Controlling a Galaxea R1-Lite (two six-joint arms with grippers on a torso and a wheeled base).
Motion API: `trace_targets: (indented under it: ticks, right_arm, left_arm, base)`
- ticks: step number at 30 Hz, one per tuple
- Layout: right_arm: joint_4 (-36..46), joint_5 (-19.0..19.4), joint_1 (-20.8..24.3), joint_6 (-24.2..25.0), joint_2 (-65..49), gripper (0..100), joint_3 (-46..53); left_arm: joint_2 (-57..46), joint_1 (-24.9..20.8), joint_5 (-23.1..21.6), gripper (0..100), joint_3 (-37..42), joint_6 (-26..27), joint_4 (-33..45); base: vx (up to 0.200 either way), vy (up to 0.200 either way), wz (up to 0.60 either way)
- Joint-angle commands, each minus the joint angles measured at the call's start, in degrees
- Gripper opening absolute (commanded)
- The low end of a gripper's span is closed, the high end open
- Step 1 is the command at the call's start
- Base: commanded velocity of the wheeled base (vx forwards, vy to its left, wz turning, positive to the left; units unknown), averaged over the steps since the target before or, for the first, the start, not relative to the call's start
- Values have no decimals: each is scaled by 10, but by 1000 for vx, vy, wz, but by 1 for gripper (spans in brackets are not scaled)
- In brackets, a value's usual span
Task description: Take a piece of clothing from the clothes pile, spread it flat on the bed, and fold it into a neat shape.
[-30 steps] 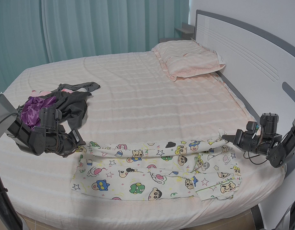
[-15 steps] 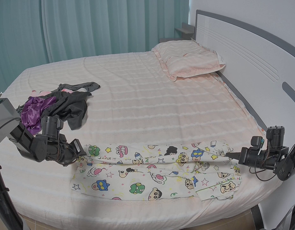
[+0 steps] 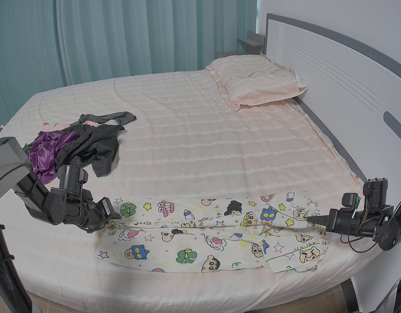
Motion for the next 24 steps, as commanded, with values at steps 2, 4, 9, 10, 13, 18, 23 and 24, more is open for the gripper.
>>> trace_targets:
  ticks: [2,4,9,10,13,18,23,24]
  right_arm:
    - [-2,0,-3,-8,35,100,-6]
    - [-2,0,-3,-4,33,100,-11]
    - [-23,-4,-3,-3,25,100,-6]
    - [-34,-5,-3,-1,25,100,-5]
    - [-38,-9,-4,-2,28,100,-4]
    - [-38,-48,-4,0,32,100,-5]
    - [-39,-50,-3,-2,55,100,8]
    - [-41,-51,-3,-2,64,100,9]
  left_arm:
    - [13,3,-1,100,0,-2,0]
    - [12,9,-3,100,0,-3,0]
    - [1,30,-32,100,10,-21,0]
    - [-15,43,-55,100,14,-40,0]
    - [-40,72,-90,100,14,-73,0]
    - [-78,102,-114,100,14,-133,0]
    - [-110,104,-143,100,36,-185,0]
    - [-116,103,-148,100,46,-194,-1]
  base:
    - [0,0,0]
    - [0,0,0]
    - [0,0,0]
    - [0,0,0]
    - [0,0,0]
    - [0,0,0]
    - [0,0,0]
    - [0,0,0]
